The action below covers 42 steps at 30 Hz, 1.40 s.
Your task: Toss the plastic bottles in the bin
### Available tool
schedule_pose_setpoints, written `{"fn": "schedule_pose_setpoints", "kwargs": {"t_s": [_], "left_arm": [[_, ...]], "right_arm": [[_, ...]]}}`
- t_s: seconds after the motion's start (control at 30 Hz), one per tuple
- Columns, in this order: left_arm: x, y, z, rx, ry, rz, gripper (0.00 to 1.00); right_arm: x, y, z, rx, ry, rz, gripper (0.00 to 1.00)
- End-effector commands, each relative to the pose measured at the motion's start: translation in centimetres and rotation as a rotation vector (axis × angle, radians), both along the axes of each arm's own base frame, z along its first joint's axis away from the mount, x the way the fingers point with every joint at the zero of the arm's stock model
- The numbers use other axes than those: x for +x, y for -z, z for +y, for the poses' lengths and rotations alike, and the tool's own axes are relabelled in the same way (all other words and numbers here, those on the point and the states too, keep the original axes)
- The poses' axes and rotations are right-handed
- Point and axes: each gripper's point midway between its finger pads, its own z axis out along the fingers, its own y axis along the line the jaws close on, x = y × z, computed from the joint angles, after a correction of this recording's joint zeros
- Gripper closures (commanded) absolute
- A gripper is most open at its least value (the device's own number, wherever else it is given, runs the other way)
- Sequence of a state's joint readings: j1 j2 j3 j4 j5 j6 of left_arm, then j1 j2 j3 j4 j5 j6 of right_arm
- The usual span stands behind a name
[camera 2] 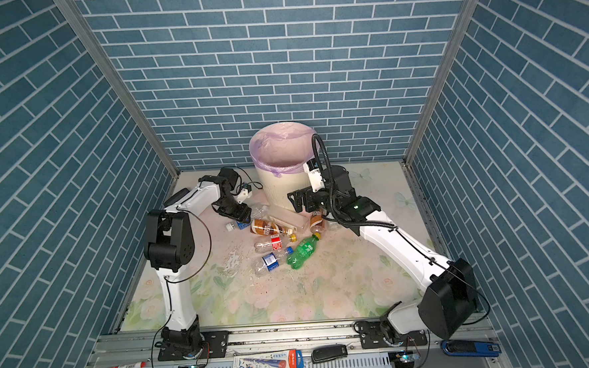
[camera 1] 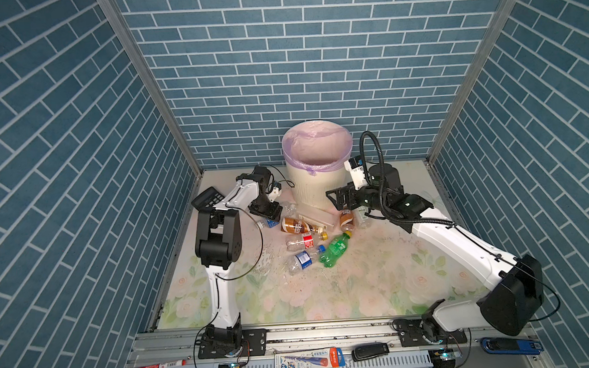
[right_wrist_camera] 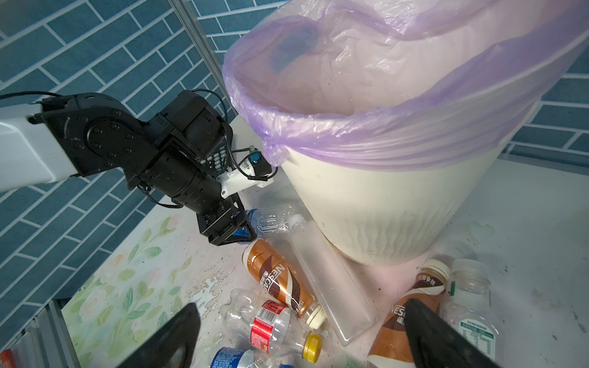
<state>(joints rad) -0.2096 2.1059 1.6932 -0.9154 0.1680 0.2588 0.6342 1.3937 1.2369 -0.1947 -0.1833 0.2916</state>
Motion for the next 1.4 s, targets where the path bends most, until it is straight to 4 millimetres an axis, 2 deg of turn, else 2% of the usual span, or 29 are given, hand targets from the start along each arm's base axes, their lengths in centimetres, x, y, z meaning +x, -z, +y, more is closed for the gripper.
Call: {"fn": "schedule_pose_setpoints", "kwargs": {"t_s": [0.0, 0.33, 0.7, 0.9, 1.03, 1.2, 1.37], "left_arm": [[-1.8, 0.6, -0.3, 0.014, 0.022, 0.045, 0.28], [-3.0, 0.3, 0.6, 0.059, 0.014, 0.04, 0.31], [-3.2, 1.1, 0.1, 0.057, 0.023, 0.054, 0.19], [-3.3, 1.8, 0.0, 0.059, 0.028, 0.07, 0.18], [-3.2, 2.2, 0.0, 0.061, 0.023, 0.078, 0.2], [-3.4, 2.6, 0.3, 0.079, 0.025, 0.089, 0.3], [-3.7, 1.9, 0.2, 0.067, 0.023, 0.088, 0.33]], "right_arm": [[0.0, 0.6, 0.4, 0.02, 0.001, 0.029, 0.01], [0.2, 0.9, 0.8, 0.026, -0.008, 0.041, 0.01], [0.1, 1.3, 0.6, 0.019, -0.003, 0.046, 0.01], [0.1, 1.4, 0.5, 0.021, 0.002, 0.048, 0.01], [0.1, 1.3, 0.6, 0.024, 0.002, 0.049, 0.01], [0.1, 1.6, 0.6, 0.021, 0.002, 0.055, 0.01], [0.2, 1.7, 0.6, 0.02, 0.004, 0.058, 0.01]]}}
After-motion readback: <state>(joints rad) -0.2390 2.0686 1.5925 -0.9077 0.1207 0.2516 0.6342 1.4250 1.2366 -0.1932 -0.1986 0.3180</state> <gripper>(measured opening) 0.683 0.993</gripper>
